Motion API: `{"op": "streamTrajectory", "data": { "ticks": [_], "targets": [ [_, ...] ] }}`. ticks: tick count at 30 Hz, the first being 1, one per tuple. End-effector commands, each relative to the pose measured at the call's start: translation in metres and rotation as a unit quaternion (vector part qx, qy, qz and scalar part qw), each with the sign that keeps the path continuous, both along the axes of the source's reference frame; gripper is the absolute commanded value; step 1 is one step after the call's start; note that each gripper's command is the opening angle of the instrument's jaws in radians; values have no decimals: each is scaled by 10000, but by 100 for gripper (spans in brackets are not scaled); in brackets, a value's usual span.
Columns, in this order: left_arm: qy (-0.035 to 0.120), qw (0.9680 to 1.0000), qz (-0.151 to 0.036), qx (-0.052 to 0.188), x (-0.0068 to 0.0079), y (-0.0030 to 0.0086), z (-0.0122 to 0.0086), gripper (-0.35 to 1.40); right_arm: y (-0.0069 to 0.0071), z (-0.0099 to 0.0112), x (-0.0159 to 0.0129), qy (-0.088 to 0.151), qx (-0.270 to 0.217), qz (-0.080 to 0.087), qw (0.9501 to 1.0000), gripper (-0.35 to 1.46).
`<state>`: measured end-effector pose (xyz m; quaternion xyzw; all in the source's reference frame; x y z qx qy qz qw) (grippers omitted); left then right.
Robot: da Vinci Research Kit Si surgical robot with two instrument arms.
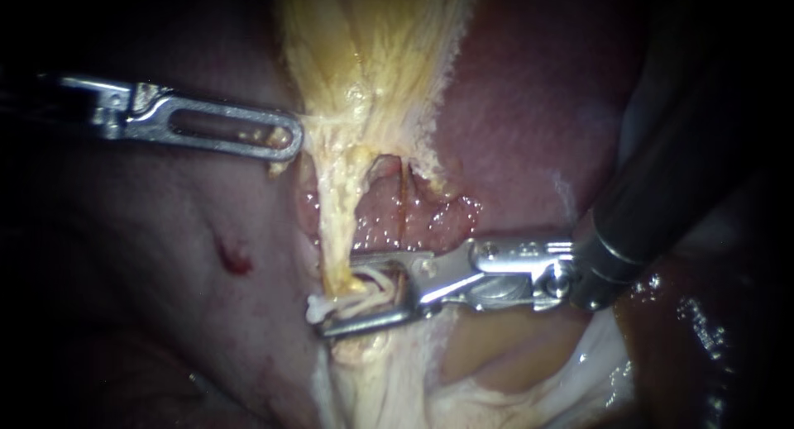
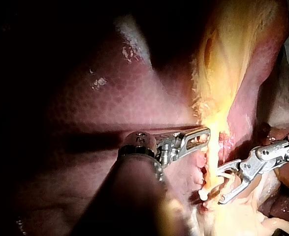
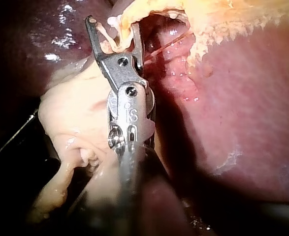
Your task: Clipping second clip left tube
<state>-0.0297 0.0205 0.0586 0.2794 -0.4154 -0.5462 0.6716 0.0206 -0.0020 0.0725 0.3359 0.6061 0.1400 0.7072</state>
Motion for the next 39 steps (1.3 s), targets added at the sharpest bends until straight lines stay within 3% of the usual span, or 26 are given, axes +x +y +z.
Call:
{"op": "streamTrajectory", "data": {
  "ticks": [1,10,20,26,39],
  "targets": [
    [0,10000,0,0,0,0,0,-35,-1,0,2,31,21,-14,10000,48],
    [1,10000,-1,0,-1,0,0,-35,-8,4,16,322,244,-40,9992,49],
    [2,10000,-3,0,-1,0,0,-35,-8,8,23,490,386,-35,9980,49],
    [2,10000,-2,0,-1,0,0,-35,-14,2,20,603,440,-185,9970,49],
    [1,10000,-1,1,-1,0,0,-35,-39,-41,18,960,679,-684,9907,49]
  ]
}}
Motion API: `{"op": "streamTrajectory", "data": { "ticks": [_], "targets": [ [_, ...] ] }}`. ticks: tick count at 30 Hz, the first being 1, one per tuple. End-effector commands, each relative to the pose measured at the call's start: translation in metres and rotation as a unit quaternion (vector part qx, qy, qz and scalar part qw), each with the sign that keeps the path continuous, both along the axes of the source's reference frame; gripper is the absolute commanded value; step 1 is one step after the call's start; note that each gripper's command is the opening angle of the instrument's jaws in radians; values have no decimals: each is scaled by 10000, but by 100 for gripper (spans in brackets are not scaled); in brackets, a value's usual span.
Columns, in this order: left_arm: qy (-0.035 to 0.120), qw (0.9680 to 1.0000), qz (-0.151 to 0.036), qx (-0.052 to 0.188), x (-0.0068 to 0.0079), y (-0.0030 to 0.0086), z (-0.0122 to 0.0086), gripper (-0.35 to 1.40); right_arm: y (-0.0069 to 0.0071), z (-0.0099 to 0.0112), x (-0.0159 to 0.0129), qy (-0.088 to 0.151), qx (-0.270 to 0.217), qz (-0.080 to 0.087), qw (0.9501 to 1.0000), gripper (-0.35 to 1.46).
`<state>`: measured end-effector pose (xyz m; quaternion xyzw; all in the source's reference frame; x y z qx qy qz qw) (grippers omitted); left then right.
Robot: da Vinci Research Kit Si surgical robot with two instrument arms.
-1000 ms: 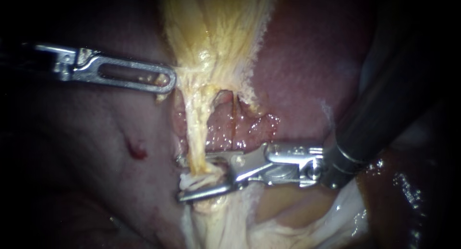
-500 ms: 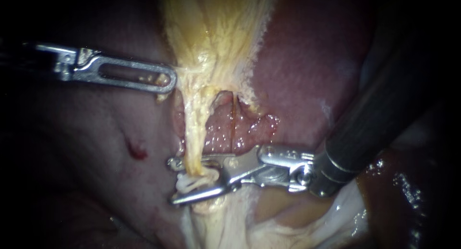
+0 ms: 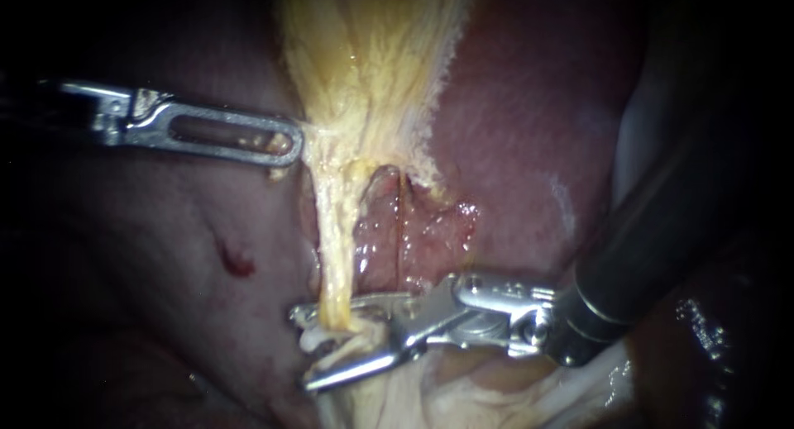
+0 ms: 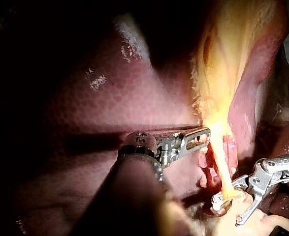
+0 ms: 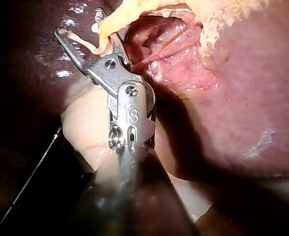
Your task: Clipping second clip left tube
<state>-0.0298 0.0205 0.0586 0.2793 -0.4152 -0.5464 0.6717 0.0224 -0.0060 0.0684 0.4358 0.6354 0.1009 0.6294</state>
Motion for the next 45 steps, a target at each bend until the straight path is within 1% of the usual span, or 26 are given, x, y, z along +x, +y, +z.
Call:
{"op": "streamTrajectory", "data": {
  "ticks": [1,6,12,17,22,27,34,38,45],
  "targets": [
    [-2,10000,0,0,0,0,0,-35,-1,-3,0,27,21,-24,10000,49],
    [-2,10000,0,0,0,0,0,-35,-3,-12,3,99,47,-20,9999,48],
    [-2,10000,0,0,0,0,0,-35,-1,-8,4,87,77,-25,9999,46],
    [-2,10000,0,0,0,0,0,-35,6,1,4,-51,143,108,9998,41],
    [-2,10000,0,-1,0,0,0,-35,15,15,1,-209,210,292,9991,35],
    [-1,10000,-1,-2,0,0,1,-35,19,23,-2,-254,270,337,9987,26],
    [-1,10000,-1,-2,-1,0,1,-35,20,24,-3,-297,351,341,9984,16],
    [-1,10000,0,-2,0,0,1,-35,20,24,-4,-296,351,339,9984,4],
    [-1,10000,-1,-2,0,1,1,-35,20,23,-6,-294,353,335,9984,-29]
  ]
}}
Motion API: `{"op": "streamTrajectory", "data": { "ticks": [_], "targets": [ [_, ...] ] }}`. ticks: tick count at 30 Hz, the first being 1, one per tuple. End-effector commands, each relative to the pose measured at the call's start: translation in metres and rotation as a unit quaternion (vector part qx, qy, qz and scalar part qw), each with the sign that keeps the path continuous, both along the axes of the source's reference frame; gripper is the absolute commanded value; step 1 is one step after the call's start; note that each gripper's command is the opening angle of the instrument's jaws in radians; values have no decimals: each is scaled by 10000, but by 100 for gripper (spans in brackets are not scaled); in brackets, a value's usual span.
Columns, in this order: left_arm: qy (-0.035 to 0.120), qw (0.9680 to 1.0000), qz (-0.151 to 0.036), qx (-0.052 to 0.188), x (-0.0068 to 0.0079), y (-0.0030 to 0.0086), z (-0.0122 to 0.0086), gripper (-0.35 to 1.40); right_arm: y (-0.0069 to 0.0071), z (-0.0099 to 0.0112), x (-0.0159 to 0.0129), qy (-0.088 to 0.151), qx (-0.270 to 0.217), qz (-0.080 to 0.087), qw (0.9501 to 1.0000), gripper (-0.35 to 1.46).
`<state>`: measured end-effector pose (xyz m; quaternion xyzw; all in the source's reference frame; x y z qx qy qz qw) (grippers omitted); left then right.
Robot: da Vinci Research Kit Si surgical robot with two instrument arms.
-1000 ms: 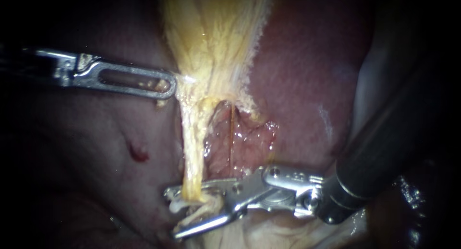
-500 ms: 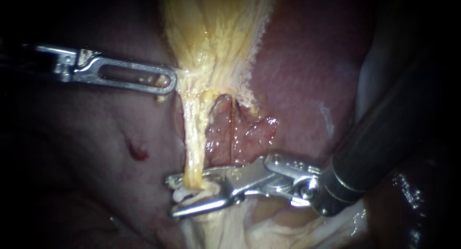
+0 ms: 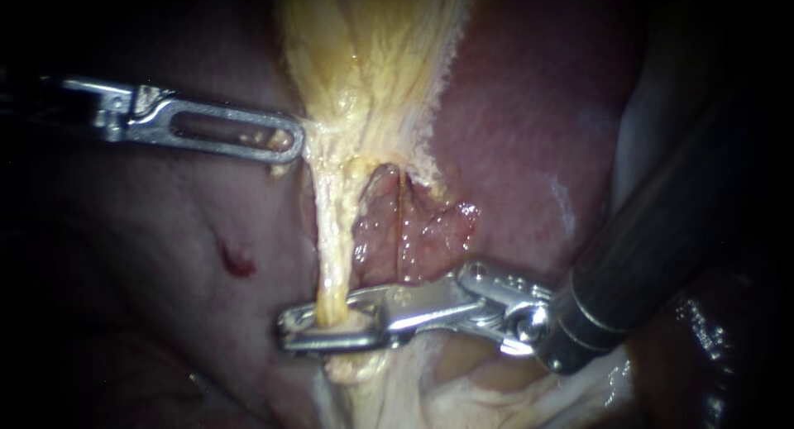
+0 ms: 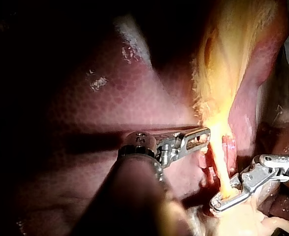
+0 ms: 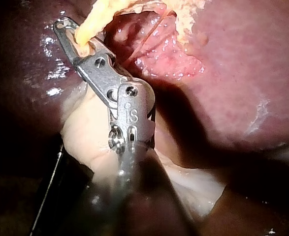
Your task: Clipping second clip left tube
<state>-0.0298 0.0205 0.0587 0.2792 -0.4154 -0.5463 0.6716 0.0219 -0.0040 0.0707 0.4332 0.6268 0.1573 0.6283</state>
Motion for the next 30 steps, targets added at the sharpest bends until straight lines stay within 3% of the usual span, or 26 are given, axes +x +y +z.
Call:
{"op": "streamTrajectory", "data": {
  "ticks": [1,30],
  "targets": [
    [1,10000,0,0,0,0,0,-35,0,0,0,2,-3,-1,10000,-34],
    [0,10000,1,2,0,1,-1,-35,-1,0,-6,-9,23,-4,10000,-35]
  ]
}}
